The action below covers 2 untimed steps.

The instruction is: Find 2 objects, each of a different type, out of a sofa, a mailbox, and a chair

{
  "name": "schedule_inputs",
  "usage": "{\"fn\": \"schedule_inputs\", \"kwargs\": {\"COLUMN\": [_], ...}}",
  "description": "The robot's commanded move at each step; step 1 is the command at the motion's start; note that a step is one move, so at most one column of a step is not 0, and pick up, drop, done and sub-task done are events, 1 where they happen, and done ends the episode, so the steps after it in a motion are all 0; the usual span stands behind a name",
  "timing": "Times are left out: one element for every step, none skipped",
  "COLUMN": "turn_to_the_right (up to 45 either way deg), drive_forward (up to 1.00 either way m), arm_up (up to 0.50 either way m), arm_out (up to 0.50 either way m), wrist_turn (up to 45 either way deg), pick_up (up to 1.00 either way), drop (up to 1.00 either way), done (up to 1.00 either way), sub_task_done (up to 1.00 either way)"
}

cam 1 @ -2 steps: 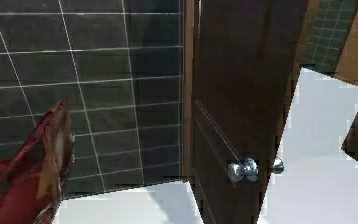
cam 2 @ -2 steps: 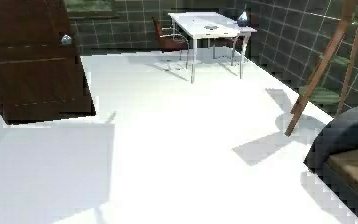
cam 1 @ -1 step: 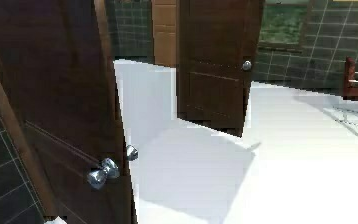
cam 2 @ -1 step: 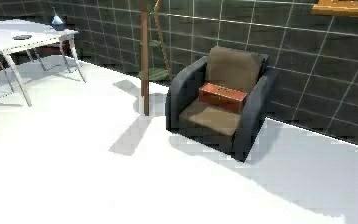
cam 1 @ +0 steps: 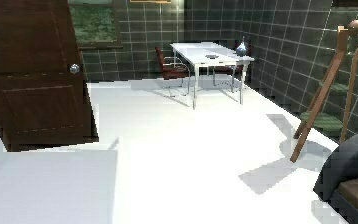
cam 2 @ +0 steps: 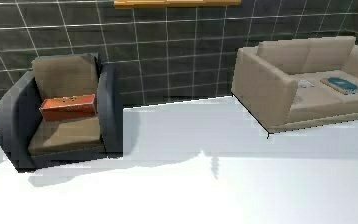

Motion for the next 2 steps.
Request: {"fn": "schedule_inputs", "kwargs": {"turn_to_the_right": [9.0, 0.0], "drive_forward": [0.00, 0.10], "arm_up": [0.00, 0.00], "arm_out": [0.00, 0.00], "wrist_turn": [0.0, 0.0], "pick_up": [0.00, 0.00], "drop": [0.00, 0.00], "done": [0.00, 0.00], "sub_task_done": [0.00, 0.00]}}
